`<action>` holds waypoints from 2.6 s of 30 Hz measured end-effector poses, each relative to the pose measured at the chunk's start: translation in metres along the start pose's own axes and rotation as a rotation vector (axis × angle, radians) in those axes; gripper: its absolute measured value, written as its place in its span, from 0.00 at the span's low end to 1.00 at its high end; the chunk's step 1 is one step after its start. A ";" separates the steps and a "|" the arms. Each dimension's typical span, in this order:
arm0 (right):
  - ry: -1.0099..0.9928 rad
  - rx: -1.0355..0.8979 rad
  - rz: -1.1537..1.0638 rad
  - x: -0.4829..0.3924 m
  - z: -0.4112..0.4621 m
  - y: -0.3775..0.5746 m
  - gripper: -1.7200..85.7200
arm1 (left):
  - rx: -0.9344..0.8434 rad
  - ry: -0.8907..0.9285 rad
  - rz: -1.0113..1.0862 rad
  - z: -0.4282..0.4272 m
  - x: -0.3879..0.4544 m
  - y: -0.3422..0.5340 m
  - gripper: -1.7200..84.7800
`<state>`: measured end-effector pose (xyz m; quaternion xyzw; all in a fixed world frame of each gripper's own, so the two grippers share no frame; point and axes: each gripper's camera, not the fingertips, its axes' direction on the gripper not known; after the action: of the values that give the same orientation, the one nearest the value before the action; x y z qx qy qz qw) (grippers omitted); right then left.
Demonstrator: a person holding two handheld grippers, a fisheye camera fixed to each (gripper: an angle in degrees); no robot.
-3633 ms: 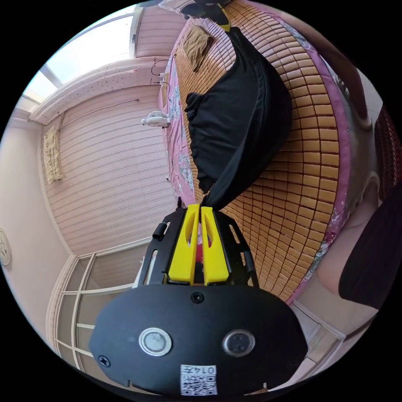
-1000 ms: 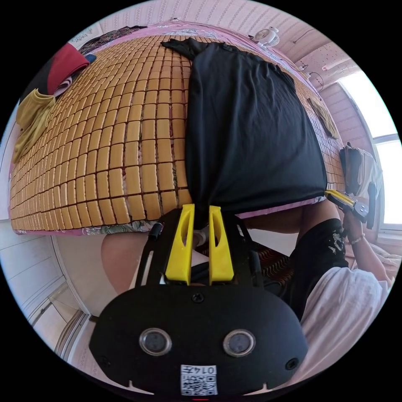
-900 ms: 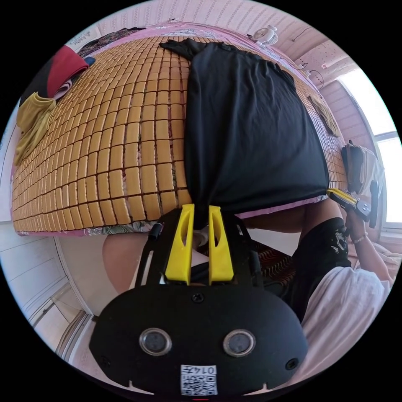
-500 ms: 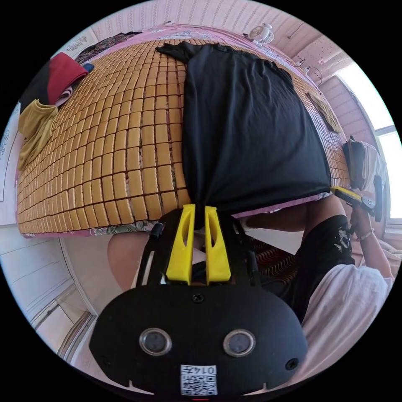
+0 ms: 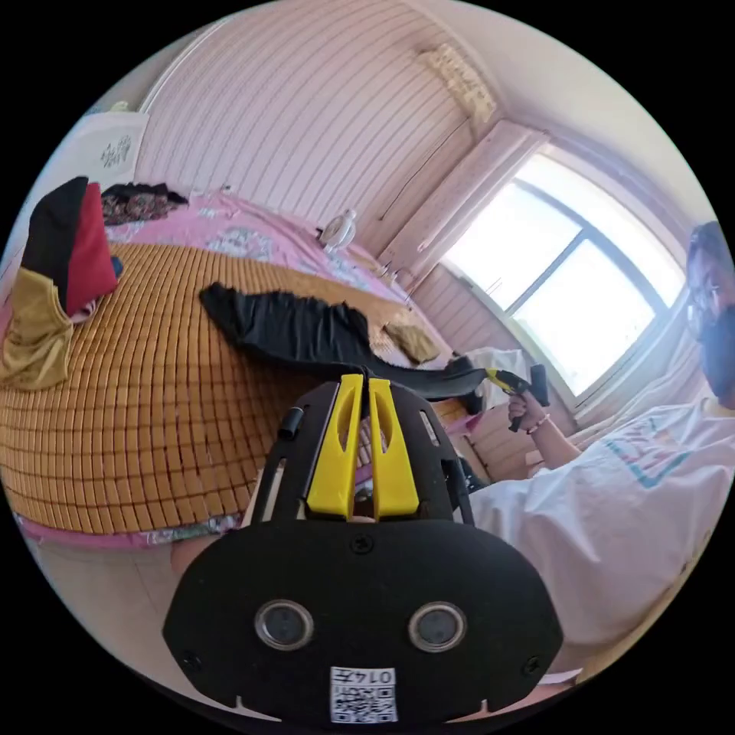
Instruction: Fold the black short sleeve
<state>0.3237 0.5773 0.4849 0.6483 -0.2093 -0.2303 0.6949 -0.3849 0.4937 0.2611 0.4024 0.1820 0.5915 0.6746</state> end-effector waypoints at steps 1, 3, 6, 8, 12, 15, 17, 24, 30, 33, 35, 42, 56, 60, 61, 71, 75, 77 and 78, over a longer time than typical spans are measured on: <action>-0.074 0.086 -0.047 -0.013 -0.033 -0.011 0.02 | 0.046 0.024 0.028 -0.015 0.008 -0.006 0.01; -0.206 0.207 -0.162 -0.039 -0.080 -0.026 0.02 | 0.219 0.129 0.146 -0.075 0.042 -0.027 0.01; -0.347 0.333 -0.425 -0.101 -0.146 -0.051 0.02 | 0.400 0.217 0.302 -0.148 0.083 -0.051 0.01; -0.356 0.376 -0.600 -0.151 -0.183 -0.074 0.02 | 0.477 0.210 0.363 -0.185 0.103 -0.068 0.01; -0.315 0.389 -0.694 -0.187 -0.193 -0.125 0.02 | 0.521 0.154 0.394 -0.219 0.112 -0.122 0.01; -0.220 0.252 -0.580 -0.171 -0.138 -0.184 0.02 | 0.381 -0.039 0.251 -0.192 0.071 -0.177 0.01; -0.010 0.114 -0.446 -0.143 -0.064 -0.220 0.02 | 0.283 -0.016 0.063 -0.160 0.027 -0.204 0.01; 0.031 0.168 -0.375 -0.151 -0.008 -0.292 0.02 | 0.313 -0.187 -0.076 -0.126 0.001 -0.272 0.01; -0.082 0.418 -0.472 -0.186 -0.063 -0.303 0.02 | 0.470 -0.128 0.171 -0.166 0.054 -0.290 0.01; -0.024 0.415 -0.558 -0.174 -0.055 -0.257 0.02 | 0.392 -0.219 0.290 -0.147 0.061 -0.259 0.01; 0.039 0.367 -0.545 -0.144 -0.035 -0.210 0.02 | 0.314 -0.254 0.277 -0.126 0.047 -0.235 0.01; 0.175 0.083 -0.148 0.002 0.064 -0.097 0.02 | -0.014 -0.154 -0.120 0.006 -0.080 -0.108 0.01; 0.374 -0.258 0.190 0.103 0.175 -0.008 0.02 | -0.291 -0.139 -0.434 0.115 -0.177 -0.012 0.05; 0.392 -0.285 0.205 0.105 0.182 -0.003 0.03 | -0.243 -0.146 -0.476 0.108 -0.184 -0.006 0.07; 0.391 -0.290 0.214 0.105 0.185 -0.001 0.03 | -0.236 -0.151 -0.478 0.107 -0.185 -0.006 0.07; 0.533 -0.275 0.111 0.065 0.230 0.001 0.13 | -0.444 -0.353 -0.331 0.156 -0.166 0.001 0.10; 0.591 -0.376 0.073 0.060 0.269 0.002 0.09 | -0.506 -0.444 -0.256 0.183 -0.170 0.002 0.06; 0.615 -0.467 0.024 0.054 0.290 0.005 0.05 | -0.502 -0.409 -0.286 0.184 -0.176 0.003 0.03; 0.626 -0.467 0.011 0.050 0.291 0.006 0.04 | -0.501 -0.398 -0.312 0.183 -0.179 0.004 0.02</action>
<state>0.1928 0.3135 0.5109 0.5105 0.0673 -0.0592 0.8552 -0.2974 0.2648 0.3344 0.2990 -0.0442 0.4176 0.8569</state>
